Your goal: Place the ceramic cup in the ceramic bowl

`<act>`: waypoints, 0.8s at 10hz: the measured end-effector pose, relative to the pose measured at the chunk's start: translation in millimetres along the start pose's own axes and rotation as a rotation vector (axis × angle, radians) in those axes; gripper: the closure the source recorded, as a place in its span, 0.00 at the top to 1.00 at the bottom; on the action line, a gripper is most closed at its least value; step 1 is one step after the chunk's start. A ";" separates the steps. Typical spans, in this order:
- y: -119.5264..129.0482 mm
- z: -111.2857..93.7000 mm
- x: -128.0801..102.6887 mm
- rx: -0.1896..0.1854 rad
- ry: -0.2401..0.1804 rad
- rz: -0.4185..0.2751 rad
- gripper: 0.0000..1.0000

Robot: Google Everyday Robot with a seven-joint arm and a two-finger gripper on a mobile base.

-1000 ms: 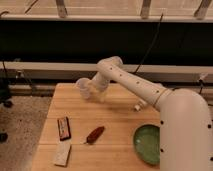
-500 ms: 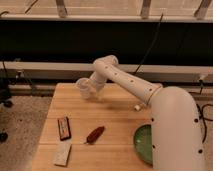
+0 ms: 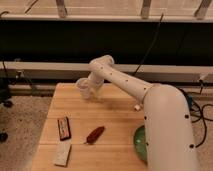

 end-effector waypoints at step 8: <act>-9.8 -7.0 -7.3 -0.018 0.014 -0.083 0.01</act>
